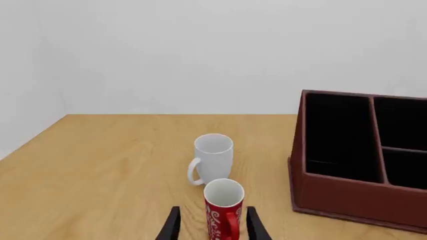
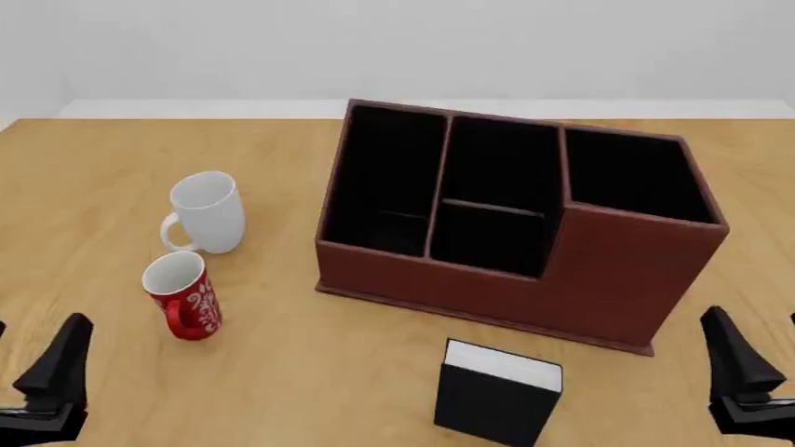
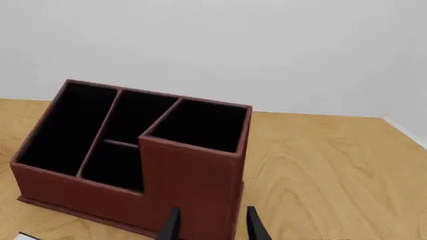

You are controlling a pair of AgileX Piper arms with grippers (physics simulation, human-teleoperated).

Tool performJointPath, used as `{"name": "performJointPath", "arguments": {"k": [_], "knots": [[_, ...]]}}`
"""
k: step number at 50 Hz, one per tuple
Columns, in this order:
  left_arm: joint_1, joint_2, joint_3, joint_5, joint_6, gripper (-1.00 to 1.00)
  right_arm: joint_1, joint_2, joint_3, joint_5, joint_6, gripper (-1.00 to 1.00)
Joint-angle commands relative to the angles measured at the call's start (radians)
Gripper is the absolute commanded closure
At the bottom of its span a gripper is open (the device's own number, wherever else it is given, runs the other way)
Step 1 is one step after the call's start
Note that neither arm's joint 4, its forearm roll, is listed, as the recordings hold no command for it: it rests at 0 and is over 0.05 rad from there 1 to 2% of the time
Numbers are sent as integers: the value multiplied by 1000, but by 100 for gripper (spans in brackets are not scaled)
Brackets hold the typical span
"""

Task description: Pick up the book and place it in the right compartment of the caddy.

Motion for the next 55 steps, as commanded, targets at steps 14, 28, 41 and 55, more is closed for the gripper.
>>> {"name": "performJointPath", "arguments": {"k": [14, 28, 41, 55], "knots": [[0, 5, -3, -1, 0, -100, 77, 331, -101, -62, -69, -100], [0, 5, -3, -1, 0, -100, 220, 452, -320, 143, -137, -100], [0, 5, -3, -1, 0, -100, 287, 635, -451, 279, -285, -100], [0, 5, -3, -1, 0, -100, 396, 782, -630, 482, -337, -100]]}}
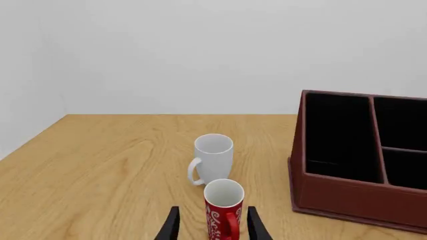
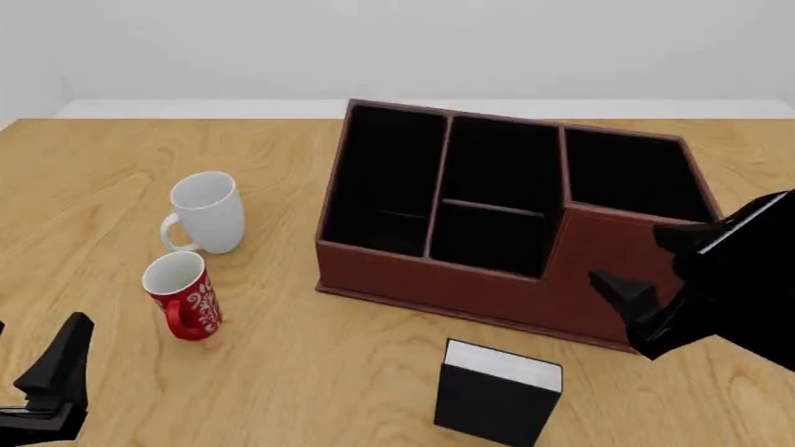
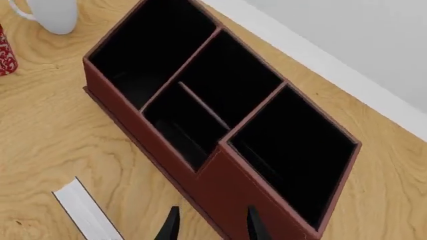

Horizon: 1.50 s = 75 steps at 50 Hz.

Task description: Pick up the book and place it in the right compartment of the caddy.

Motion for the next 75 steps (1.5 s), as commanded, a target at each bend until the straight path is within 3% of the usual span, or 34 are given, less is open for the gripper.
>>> {"name": "performJointPath", "arguments": {"k": [1, 9, 10, 22, 39, 49, 52, 60, 66, 71, 75], "knots": [[0, 0, 0, 0, 0, -100, 76, 119, -159, 159, -45, -100], [0, 0, 0, 0, 0, -100, 155, 166, -228, 242, -7, -100], [0, 0, 0, 0, 0, -100, 170, 172, -219, 247, -29, -100], [0, 0, 0, 0, 0, -100, 333, 239, -318, 400, 70, -100], [0, 0, 0, 0, 0, -100, 432, 312, -345, 492, 110, -100], [0, 0, 0, 0, 0, -100, 371, 353, -372, 503, 69, -100], [0, 0, 0, 0, 0, -100, 380, 362, -370, 504, 87, -100], [0, 0, 0, 0, 0, -100, 348, 383, -342, 485, 71, -100], [0, 0, 0, 0, 0, -100, 390, 389, -332, 487, 107, -100], [0, 0, 0, 0, 0, -100, 384, 396, -324, 477, 103, -100], [0, 0, 0, 0, 0, -100, 430, 391, -301, 481, 149, -100]]}}
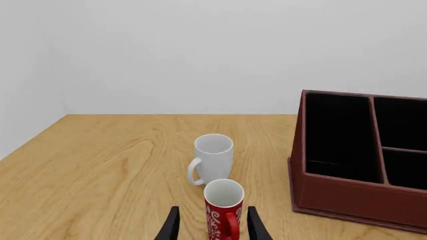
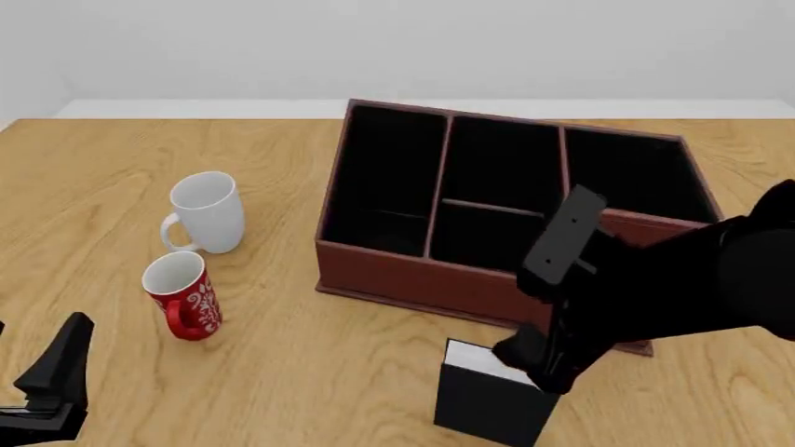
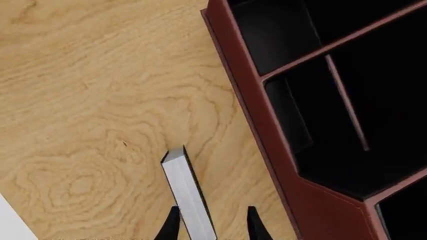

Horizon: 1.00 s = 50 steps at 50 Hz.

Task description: Pick up the book and place it in the right compartment of the caddy.

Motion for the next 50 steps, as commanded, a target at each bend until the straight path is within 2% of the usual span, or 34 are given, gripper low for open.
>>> {"name": "performJointPath", "arguments": {"k": [1, 15, 50], "knots": [[0, 0, 0, 0, 0, -100, 58, 6, 37, 0, 60, -100], [0, 0, 0, 0, 0, -100, 76, 16, 78, -27, 92, -100], [0, 0, 0, 0, 0, -100, 88, 116, 123, -107, 110, -100]]}}
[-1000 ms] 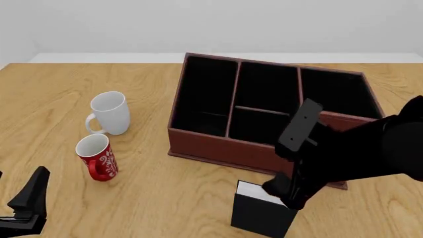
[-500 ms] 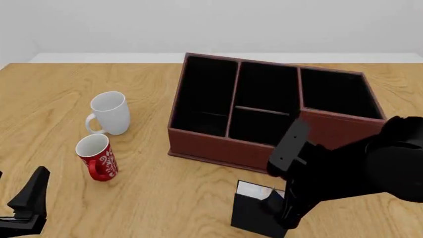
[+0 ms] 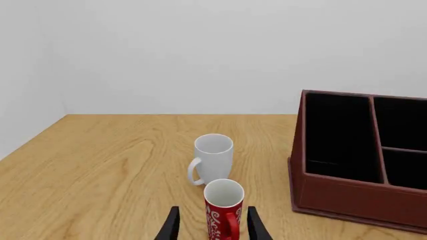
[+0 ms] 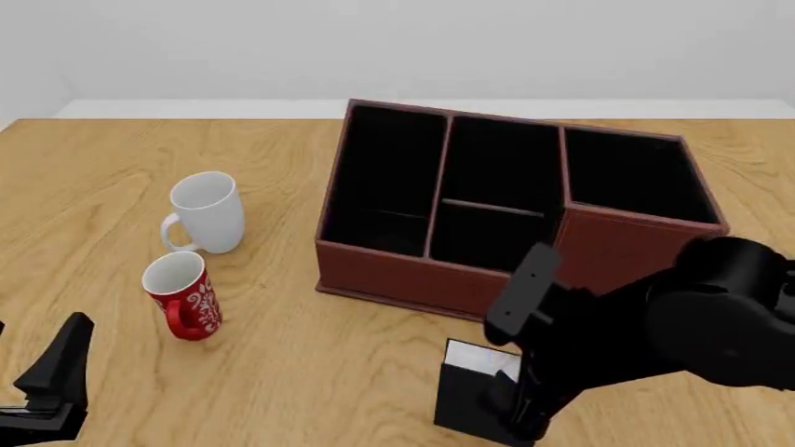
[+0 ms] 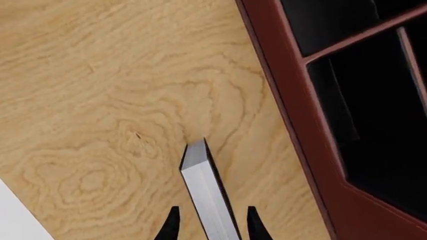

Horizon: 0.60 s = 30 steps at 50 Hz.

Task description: Pick up the book and place it in the right compartment of the caddy.

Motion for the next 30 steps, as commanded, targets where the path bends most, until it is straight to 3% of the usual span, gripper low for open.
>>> {"name": "performJointPath", "arguments": {"k": [1, 13, 21, 22, 30], "knots": [[0, 0, 0, 0, 0, -100, 6, 33, 17, -31, 8, -100], [0, 0, 0, 0, 0, -100, 33, 58, 43, -64, 39, -100], [0, 0, 0, 0, 0, -100, 22, 85, 67, -96, 31, -100], [0, 0, 0, 0, 0, -100, 11, 89, 60, -96, 19, 100], [0, 0, 0, 0, 0, -100, 17, 63, 17, -55, 8, 100]]}}
